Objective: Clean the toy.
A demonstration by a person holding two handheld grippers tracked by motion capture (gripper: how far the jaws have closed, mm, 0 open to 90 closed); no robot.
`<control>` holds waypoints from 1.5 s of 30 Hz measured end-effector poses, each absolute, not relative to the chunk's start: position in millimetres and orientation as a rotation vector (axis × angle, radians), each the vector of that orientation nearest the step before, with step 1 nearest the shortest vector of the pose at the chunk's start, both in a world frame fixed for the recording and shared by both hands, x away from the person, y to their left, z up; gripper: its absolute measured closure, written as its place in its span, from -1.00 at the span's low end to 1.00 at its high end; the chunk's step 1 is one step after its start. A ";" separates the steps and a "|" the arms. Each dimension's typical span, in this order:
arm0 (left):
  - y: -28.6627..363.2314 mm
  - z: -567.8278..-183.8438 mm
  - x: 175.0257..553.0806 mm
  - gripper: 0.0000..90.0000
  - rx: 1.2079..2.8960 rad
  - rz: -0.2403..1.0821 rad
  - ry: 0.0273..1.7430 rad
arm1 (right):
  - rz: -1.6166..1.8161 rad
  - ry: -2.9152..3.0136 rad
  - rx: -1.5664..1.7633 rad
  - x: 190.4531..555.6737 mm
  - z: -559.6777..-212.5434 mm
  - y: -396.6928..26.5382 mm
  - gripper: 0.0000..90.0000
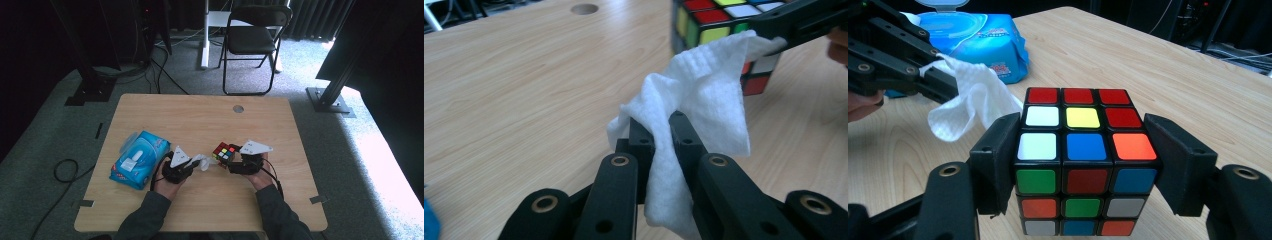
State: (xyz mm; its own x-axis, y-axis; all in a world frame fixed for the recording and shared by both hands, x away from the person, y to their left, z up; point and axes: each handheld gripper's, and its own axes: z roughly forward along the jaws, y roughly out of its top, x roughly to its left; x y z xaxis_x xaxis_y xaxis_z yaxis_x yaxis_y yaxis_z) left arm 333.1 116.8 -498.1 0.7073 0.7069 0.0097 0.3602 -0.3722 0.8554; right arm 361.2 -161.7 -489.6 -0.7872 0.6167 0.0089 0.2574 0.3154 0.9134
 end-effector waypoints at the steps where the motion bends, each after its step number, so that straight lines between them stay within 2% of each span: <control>1: 118.6 -498.6 334.0 0.85 1.988 0.475 0.829 | 1.461 2.245 0.785 361.6 -489.8 -162.4 -0.24; 25: 138.9 -514.5 348.6 0.82 2.018 0.566 1.011 | 1.419 2.237 0.842 367.7 -498.5 -170.5 -0.24; 45: 146.2 -526.7 355.1 0.77 2.024 0.578 1.121 | 1.354 2.209 0.909 375.9 -508.8 -173.9 -0.24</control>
State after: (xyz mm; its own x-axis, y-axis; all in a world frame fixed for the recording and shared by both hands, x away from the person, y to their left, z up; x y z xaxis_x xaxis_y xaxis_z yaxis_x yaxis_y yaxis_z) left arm 355.1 146.2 -526.7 0.5169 0.8555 0.0322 0.5230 -0.3453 0.7792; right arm 375.9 -173.9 -508.8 -0.7121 0.7021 0.0039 0.3222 0.3218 0.8903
